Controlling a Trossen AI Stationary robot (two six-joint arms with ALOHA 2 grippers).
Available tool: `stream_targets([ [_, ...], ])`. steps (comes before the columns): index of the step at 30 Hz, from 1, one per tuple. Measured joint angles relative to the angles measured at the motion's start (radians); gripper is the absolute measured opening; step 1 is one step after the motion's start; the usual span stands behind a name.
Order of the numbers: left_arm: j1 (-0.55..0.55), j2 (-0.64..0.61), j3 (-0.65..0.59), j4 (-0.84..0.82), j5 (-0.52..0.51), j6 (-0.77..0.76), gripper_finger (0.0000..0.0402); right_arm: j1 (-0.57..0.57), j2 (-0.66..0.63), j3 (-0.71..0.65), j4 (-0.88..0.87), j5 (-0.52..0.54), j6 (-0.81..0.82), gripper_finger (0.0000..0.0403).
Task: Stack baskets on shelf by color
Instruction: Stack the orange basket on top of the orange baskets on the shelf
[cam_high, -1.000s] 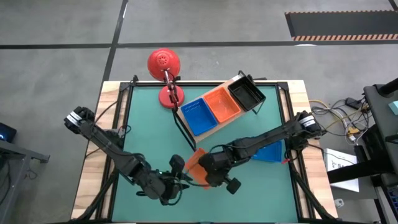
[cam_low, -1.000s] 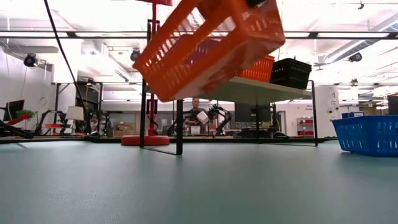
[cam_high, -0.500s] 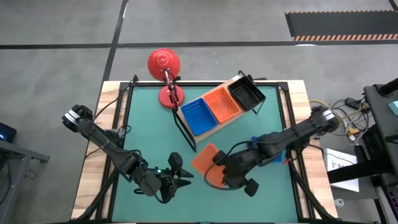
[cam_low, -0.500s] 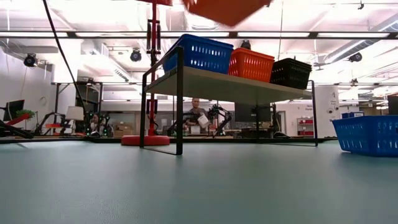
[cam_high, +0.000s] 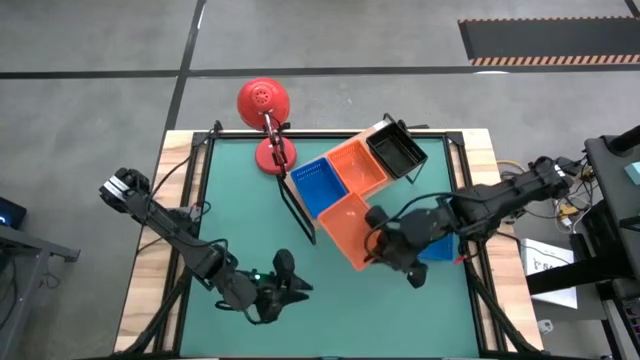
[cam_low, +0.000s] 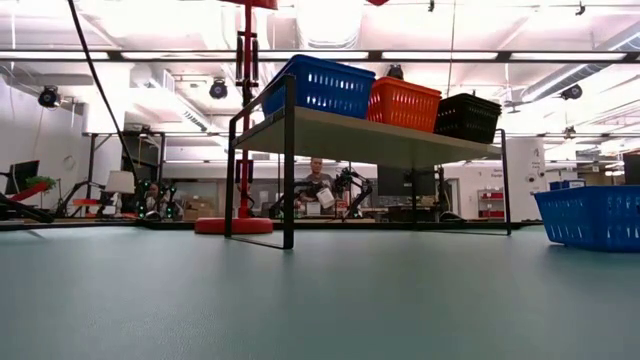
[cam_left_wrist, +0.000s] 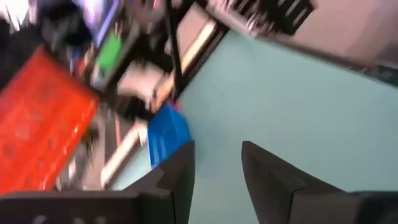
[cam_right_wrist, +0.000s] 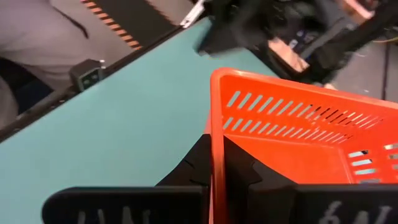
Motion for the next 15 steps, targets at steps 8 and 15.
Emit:
stream_targets([
  [8, 0.034, -0.079, -0.139, 0.315, 0.107, 0.207, 0.0079, -0.12, -0.07, -0.051, 0.038, -0.041, -0.055, 0.0008],
  [15, 0.092, -0.233, -0.256, 0.312, -0.032, -0.213, 0.0055, -0.28, -0.081, -0.063, 0.025, -0.199, -0.125, 0.0008],
])
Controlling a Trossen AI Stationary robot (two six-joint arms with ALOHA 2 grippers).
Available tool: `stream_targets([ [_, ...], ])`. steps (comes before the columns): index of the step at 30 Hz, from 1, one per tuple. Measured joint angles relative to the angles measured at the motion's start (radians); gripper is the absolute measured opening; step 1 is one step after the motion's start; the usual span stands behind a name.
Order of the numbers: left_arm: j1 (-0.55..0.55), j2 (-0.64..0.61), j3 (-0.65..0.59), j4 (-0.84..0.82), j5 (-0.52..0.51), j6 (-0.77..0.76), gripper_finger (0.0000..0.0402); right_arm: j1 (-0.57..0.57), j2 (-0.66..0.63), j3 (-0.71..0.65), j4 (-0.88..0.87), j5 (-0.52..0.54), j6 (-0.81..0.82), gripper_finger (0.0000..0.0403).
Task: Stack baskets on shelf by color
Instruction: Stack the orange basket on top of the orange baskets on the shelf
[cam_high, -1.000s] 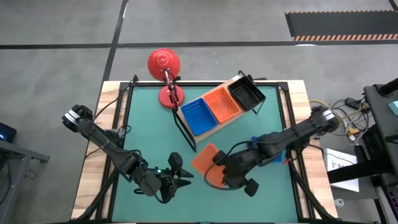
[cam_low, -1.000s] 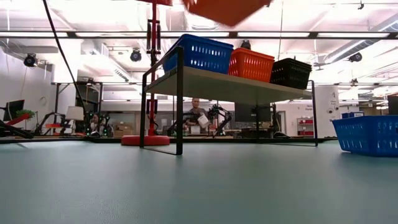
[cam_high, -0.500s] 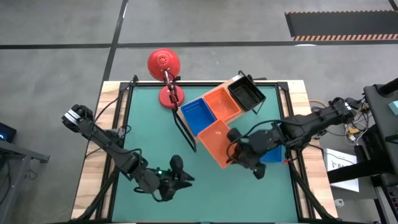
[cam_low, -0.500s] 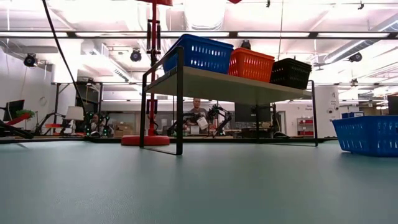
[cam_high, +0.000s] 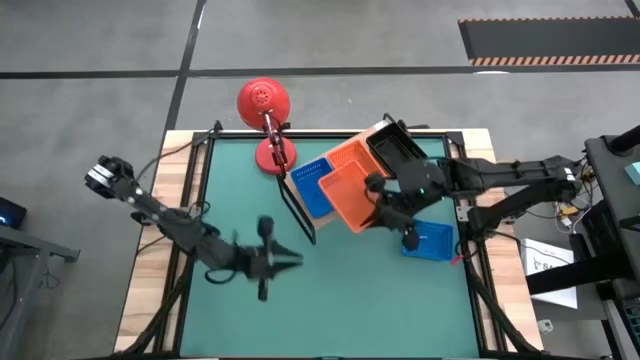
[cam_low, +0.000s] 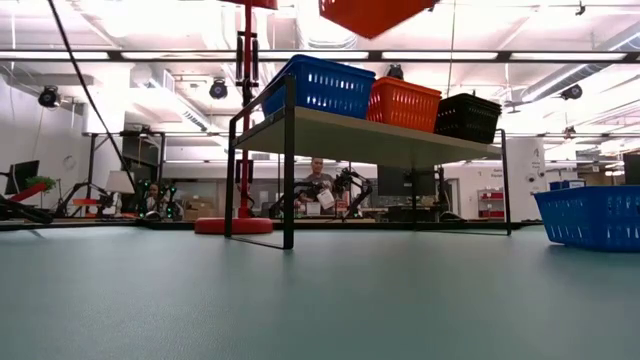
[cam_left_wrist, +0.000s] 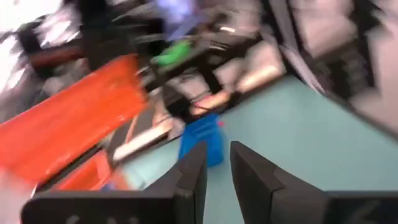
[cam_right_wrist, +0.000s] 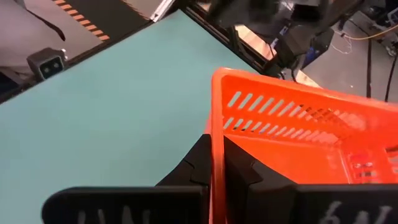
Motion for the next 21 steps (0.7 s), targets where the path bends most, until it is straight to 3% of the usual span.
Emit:
stream_targets([
  [3, 0.008, -0.095, -0.041, 0.009, -0.023, -0.181, 0.0052, -0.071, 0.0, -0.006, -0.005, -0.048, -0.038, 0.0008],
  [6, -0.001, -0.166, -0.1, 0.002, 0.002, -0.24, 0.0051, -0.136, 0.0, -0.013, -0.004, -0.064, -0.068, 0.0008],
  [14, -0.008, -0.284, -0.247, 0.046, 0.007, -0.247, 0.0051, -0.301, -0.001, -0.064, -0.005, -0.216, -0.11, 0.0008],
  [21, -0.008, -0.31, -0.261, 0.059, 0.007, -0.247, 0.0051, -0.398, 0.0, -0.11, 0.002, -0.229, -0.12, 0.0008],
])
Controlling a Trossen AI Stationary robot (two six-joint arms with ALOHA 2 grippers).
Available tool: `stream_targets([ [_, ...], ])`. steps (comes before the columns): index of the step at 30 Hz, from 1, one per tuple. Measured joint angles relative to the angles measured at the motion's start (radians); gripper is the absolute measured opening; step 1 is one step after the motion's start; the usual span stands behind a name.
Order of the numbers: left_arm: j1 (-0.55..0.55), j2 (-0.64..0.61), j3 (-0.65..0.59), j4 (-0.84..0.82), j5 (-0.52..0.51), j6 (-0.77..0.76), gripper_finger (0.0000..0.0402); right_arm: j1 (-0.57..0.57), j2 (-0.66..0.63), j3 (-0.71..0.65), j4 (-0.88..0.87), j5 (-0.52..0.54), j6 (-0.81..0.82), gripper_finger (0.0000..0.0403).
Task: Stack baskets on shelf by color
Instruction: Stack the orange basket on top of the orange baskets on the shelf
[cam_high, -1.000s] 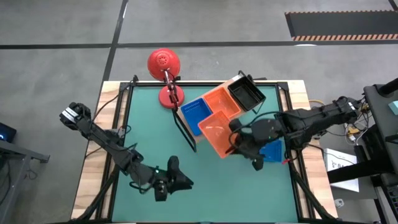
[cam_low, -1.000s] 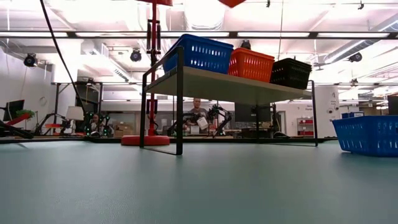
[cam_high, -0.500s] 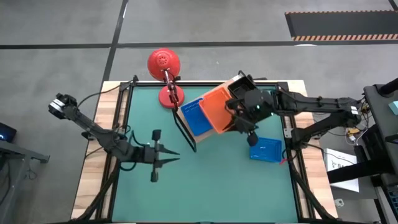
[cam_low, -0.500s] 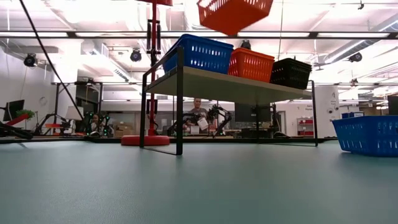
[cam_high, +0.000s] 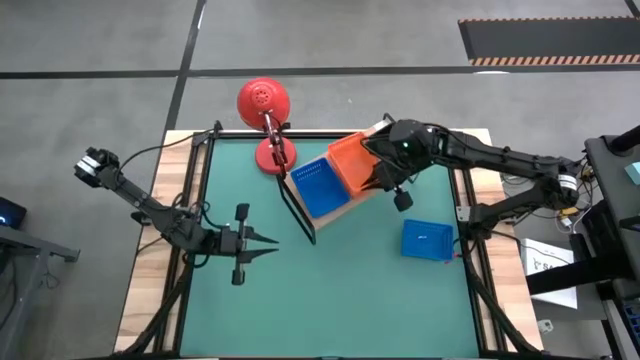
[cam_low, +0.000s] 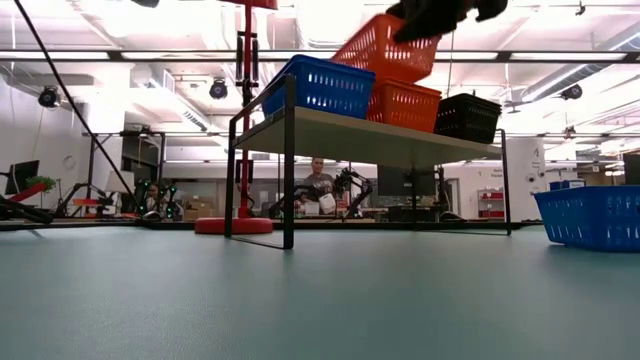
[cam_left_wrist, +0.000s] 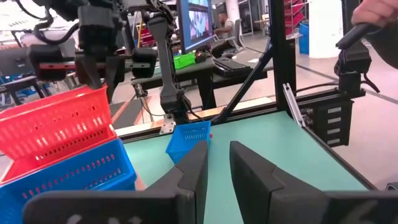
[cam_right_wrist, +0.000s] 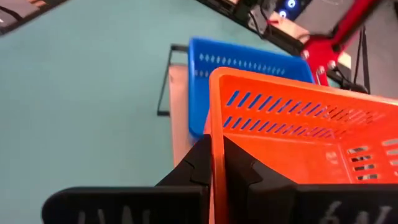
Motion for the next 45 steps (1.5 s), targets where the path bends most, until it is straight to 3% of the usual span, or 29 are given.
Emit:
stream_targets([
  [7, 0.0, 0.002, 0.0, 0.0, 0.0, 0.004, 0.0051, -0.045, 0.001, -0.038, 0.001, -0.002, -0.029, 0.0008],
  [45, 0.0, 0.002, 0.0, 0.001, 0.001, 0.01, 0.0051, -0.046, 0.002, -0.044, 0.009, 0.01, -0.068, 0.0016],
])
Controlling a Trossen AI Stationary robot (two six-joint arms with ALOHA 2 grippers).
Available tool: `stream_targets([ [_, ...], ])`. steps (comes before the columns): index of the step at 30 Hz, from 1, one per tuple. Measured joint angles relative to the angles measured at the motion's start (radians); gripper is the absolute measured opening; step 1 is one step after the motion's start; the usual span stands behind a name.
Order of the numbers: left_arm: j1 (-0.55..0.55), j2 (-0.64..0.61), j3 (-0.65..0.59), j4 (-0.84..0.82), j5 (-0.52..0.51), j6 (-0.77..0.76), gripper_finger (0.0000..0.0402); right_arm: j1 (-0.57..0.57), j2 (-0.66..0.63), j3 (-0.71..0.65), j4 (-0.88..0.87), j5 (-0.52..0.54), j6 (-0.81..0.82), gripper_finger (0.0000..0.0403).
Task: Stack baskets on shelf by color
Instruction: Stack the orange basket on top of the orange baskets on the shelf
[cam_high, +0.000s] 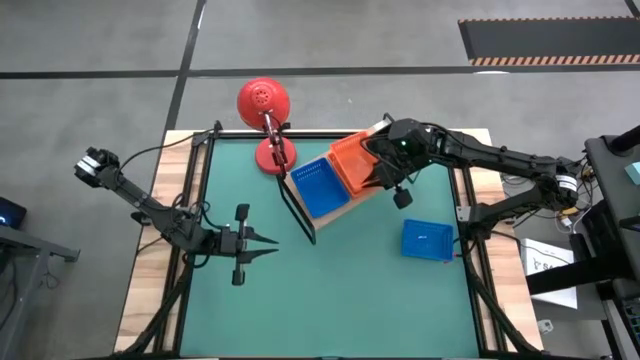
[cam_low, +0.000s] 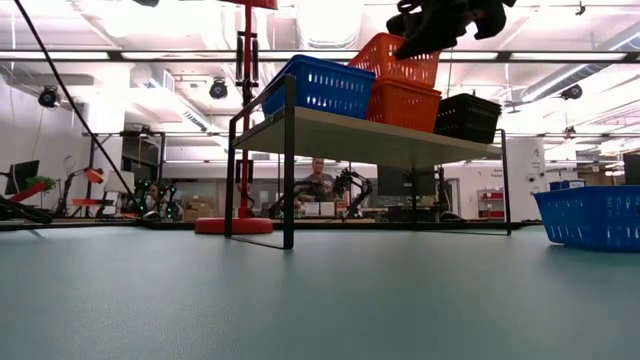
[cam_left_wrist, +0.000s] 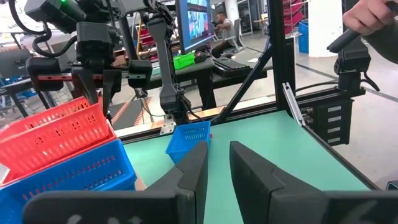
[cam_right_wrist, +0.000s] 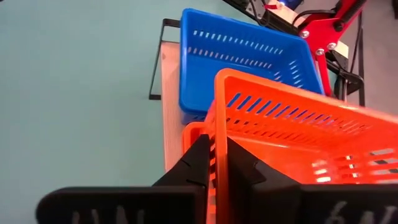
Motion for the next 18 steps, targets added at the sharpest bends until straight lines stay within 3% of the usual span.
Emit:
stream_targets([
  [10, 0.0, 0.0, 0.0, 0.0, 0.0, 0.0, 0.0051, 0.0, 0.0, 0.0, 0.015, 0.027, 0.05, 0.0092],
  [18, 0.0, 0.0, 0.001, 0.0, 0.0, 0.0, 0.0051, 0.002, -0.022, 0.0, 0.01, 0.028, 0.115, 0.0122],
])
